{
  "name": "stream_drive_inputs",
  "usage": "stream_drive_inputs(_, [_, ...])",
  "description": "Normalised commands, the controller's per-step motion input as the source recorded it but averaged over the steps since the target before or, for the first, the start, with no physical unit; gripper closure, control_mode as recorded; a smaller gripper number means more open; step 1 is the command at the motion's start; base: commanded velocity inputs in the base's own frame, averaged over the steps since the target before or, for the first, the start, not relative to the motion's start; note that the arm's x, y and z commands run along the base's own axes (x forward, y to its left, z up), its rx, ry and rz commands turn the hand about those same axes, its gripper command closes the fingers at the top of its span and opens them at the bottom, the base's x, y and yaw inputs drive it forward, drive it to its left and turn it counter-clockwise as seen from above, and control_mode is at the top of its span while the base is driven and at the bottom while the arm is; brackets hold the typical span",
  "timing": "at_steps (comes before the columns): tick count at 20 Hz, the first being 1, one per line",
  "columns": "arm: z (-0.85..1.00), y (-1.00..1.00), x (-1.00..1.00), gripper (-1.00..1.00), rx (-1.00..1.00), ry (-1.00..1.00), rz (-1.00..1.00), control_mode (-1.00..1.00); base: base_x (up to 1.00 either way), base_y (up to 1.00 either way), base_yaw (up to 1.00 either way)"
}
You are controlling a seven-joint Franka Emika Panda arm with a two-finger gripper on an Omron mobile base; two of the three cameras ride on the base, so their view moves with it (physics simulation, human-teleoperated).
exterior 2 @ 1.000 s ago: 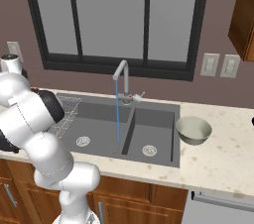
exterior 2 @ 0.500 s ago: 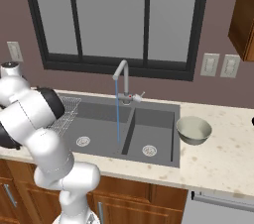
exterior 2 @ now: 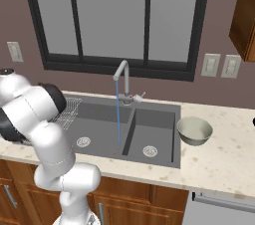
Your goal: Rinse each bowl for a few seconds and place them down in the sink or on the counter.
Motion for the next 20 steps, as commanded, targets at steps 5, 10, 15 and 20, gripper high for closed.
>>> stream_drive_inputs(5, [-0.25, 0.15, -0.1, 1.0, 0.0, 0.0, 0.03, -1.0, 0.0, 0.0, 0.0])
stream_drive_inputs(10, [-0.3, 0.05, -0.13, 1.0, 0.0, 0.0, 0.03, -1.0, 0.0, 0.0, 0.0])
stream_drive_inputs(15, [-0.3, 0.0, -0.13, 1.0, 0.0, -0.03, 0.06, -1.0, 0.0, 0.0, 0.0])
stream_drive_inputs(20, [-0.27, 0.03, -0.07, 1.0, 0.0, -0.05, 0.06, -1.0, 0.0, 0.0, 0.0])
